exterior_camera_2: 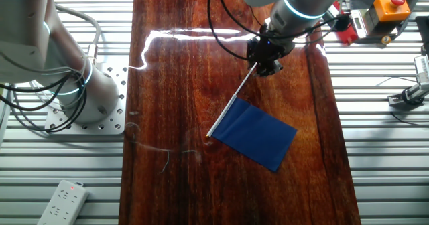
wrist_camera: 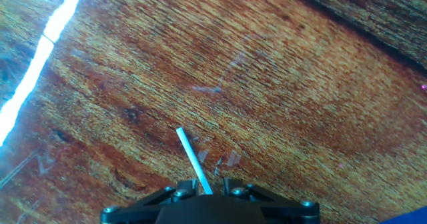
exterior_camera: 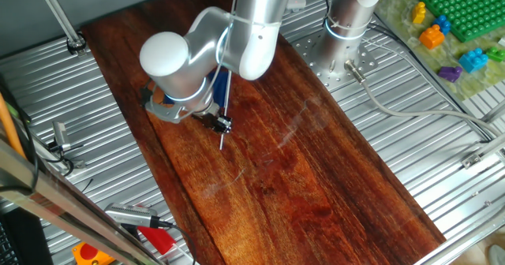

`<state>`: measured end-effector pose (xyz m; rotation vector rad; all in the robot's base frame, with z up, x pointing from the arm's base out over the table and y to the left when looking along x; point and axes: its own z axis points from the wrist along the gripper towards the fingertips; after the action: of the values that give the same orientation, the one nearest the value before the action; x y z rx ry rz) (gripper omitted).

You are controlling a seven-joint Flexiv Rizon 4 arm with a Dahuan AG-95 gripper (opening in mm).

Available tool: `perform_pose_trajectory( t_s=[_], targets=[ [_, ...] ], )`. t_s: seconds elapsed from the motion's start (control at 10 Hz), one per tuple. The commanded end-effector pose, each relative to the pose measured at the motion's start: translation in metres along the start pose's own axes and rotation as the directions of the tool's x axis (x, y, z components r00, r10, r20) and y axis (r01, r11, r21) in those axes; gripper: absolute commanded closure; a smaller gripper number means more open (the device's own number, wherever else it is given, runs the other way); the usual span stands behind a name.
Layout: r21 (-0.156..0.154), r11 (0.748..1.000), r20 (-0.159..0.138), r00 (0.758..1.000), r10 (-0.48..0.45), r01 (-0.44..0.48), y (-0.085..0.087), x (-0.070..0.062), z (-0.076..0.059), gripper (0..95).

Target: Wave the flag

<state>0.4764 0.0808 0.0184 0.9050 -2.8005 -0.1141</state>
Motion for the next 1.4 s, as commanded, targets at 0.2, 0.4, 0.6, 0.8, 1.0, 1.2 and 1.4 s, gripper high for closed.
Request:
perform_pose_trajectory(
  t_s=[0.2,0.4,0.6,0.8,1.0,1.2,1.4],
  targets=[
    [0.038,0.99,0.036,0.989,-0.14,0.139,0.0004,0.0006,-0.0001,76.0],
    [0.048,0.981,0.045,0.981,-0.189,0.187,0.0004,0.0006,-0.0003,57.0],
    [0.049,0.977,0.045,0.977,-0.211,0.208,0.0007,0.0004,-0.0001,57.0],
    [0.05,0.975,0.044,0.974,-0.221,0.218,0.0023,-0.0003,0.0008,57.0],
    [0.05,0.974,0.044,0.974,-0.222,0.219,0.0041,-0.0006,0.0021,57.0],
    [0.052,0.976,0.04,0.976,-0.214,0.212,0.0075,-0.0022,0.0041,57.0],
    [0.052,0.978,0.042,0.978,-0.206,0.204,0.0102,-0.0034,0.0057,57.0]
  ],
)
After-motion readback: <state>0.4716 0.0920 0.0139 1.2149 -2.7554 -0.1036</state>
